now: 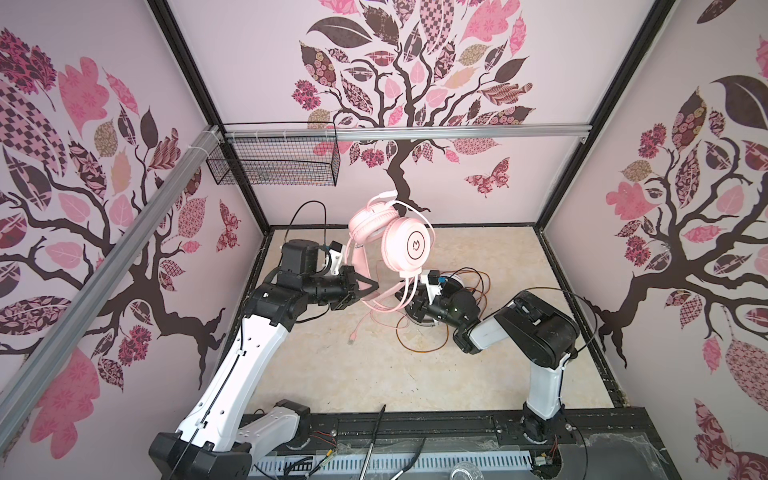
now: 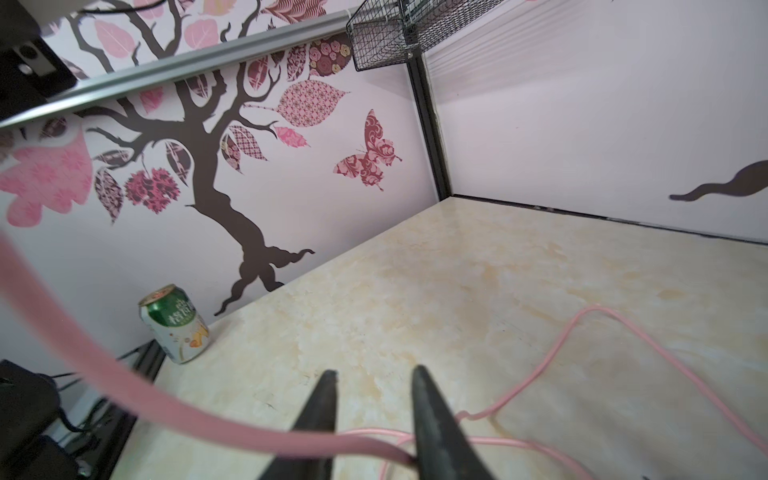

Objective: Wrap the headphones
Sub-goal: 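Grasp the pink cable near the white headset with the right gripper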

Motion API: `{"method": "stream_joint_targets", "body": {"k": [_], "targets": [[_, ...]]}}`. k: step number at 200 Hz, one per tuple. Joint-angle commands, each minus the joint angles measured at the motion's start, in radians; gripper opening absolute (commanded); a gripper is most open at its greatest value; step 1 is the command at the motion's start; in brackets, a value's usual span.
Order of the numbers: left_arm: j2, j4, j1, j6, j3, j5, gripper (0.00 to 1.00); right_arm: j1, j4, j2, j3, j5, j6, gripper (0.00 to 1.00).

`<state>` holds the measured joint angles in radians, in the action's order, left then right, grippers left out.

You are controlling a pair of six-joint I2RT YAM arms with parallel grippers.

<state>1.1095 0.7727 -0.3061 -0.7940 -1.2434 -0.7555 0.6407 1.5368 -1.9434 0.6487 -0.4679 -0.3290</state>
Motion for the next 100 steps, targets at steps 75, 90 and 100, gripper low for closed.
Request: {"method": "stream_joint_targets", "body": {"k": [75, 90, 100], "targets": [[0.023, 0.263, 0.009, 0.258, -0.148, 0.814, 0.0, 0.108, -1.193, 0.662, -0.051, 0.397, 0.161, 0.0], [0.044, 0.224, 0.008, 0.269, -0.122, 0.952, 0.0, 0.112, -1.382, 0.769, -0.026, 0.444, 0.202, 0.0], [0.071, 0.205, 0.008, 0.275, -0.117, 1.02, 0.0, 0.121, -1.495, 0.82, -0.004, 0.485, 0.227, 0.0]]}}
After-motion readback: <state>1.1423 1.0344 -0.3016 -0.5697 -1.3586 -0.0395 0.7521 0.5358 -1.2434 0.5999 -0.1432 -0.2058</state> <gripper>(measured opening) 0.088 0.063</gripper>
